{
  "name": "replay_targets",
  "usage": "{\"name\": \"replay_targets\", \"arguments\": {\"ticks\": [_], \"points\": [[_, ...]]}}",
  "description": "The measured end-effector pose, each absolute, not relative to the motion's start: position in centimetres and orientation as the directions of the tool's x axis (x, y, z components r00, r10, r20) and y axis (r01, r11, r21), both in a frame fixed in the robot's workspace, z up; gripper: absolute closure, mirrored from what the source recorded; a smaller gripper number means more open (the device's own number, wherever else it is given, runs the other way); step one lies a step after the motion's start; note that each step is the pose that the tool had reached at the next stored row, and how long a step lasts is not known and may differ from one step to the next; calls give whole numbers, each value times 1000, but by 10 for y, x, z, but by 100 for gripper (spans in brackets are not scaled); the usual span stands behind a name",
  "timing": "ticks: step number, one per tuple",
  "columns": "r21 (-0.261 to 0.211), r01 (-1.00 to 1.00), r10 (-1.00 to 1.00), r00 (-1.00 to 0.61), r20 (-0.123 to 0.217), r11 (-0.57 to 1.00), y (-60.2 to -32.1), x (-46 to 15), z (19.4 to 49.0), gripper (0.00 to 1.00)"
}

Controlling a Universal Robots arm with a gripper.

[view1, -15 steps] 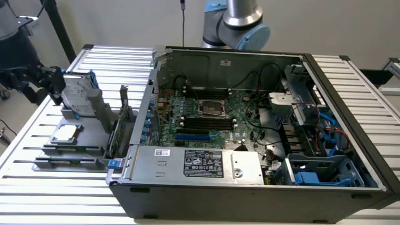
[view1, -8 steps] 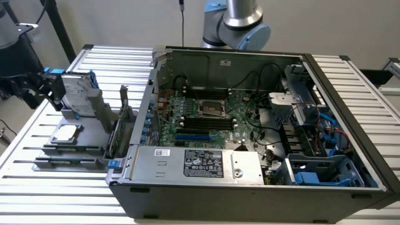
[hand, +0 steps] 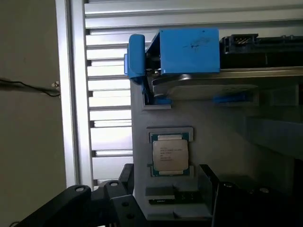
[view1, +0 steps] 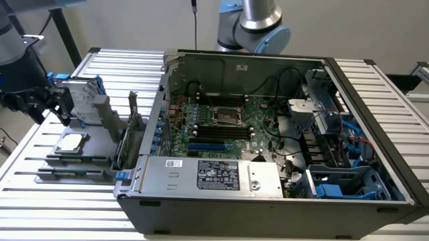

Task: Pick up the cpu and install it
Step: 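Pick up the cpu and move it towards the insertion slot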

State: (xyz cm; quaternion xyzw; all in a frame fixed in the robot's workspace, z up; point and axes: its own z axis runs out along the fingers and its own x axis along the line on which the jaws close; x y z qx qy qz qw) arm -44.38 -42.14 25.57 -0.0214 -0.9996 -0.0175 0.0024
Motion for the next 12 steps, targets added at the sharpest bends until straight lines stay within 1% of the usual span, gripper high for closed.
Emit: {"name": "replay_targets", "arguments": {"ticks": [12], "points": [[35, -10, -10, -1000, 6, 999, -421, -435, 234, 35]]}}
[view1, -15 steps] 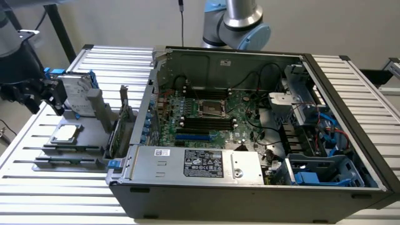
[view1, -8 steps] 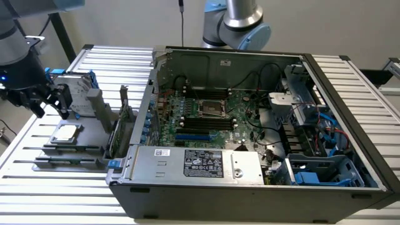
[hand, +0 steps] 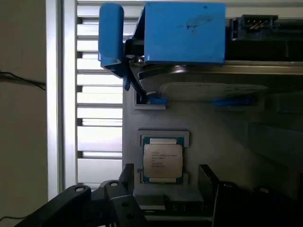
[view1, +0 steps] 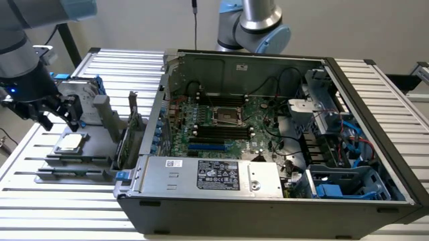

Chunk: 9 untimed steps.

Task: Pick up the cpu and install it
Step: 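Pick up the cpu and move it towards the insertion slot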

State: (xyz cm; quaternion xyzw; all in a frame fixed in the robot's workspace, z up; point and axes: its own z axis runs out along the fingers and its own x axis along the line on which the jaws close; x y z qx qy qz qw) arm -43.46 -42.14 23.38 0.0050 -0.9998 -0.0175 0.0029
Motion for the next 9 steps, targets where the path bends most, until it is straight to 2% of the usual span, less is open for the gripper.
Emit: {"name": "replay_targets", "arguments": {"ticks": [9], "points": [[37, -14, -14, -1000, 8, 999, -422, -431, 219, 35]]}}
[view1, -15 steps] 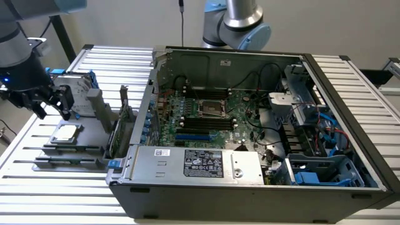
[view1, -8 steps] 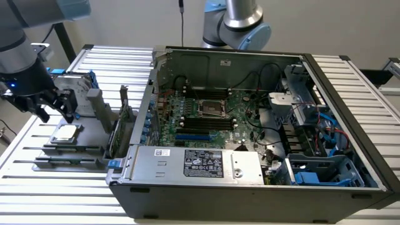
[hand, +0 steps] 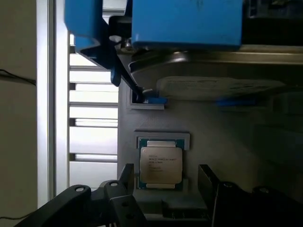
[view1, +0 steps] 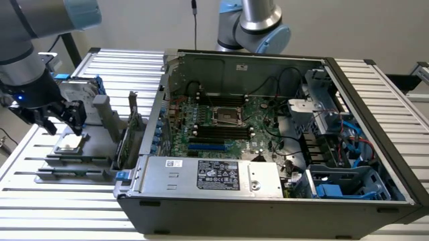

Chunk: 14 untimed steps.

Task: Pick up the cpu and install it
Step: 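Pick up the cpu and move it towards the insertion slot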

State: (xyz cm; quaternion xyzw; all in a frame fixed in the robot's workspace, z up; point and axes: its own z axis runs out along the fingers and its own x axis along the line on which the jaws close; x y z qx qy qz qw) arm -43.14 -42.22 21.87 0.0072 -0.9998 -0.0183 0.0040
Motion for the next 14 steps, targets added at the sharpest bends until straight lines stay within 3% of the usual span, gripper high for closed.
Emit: {"name": "replay_targets", "arguments": {"ticks": [14], "points": [[50, -13, -15, -1000, 27, 999, -427, -430, 205, 35]]}}
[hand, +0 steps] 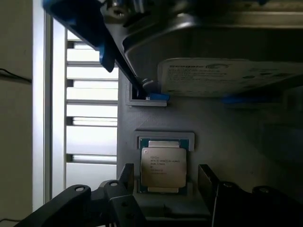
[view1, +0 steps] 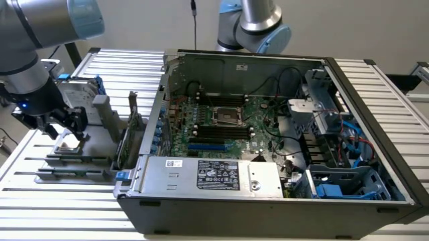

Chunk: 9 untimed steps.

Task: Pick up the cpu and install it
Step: 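Pick up the cpu and move it towards the insertion slot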

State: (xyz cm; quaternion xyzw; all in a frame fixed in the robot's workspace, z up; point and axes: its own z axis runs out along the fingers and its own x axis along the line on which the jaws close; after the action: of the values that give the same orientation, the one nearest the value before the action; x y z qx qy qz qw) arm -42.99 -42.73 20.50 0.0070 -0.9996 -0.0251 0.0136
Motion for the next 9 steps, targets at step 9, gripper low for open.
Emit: {"name": "replay_targets", "arguments": {"ticks": [9], "points": [[53, -13, -15, -999, 29, 999, -427, -430, 195, 35]]}}
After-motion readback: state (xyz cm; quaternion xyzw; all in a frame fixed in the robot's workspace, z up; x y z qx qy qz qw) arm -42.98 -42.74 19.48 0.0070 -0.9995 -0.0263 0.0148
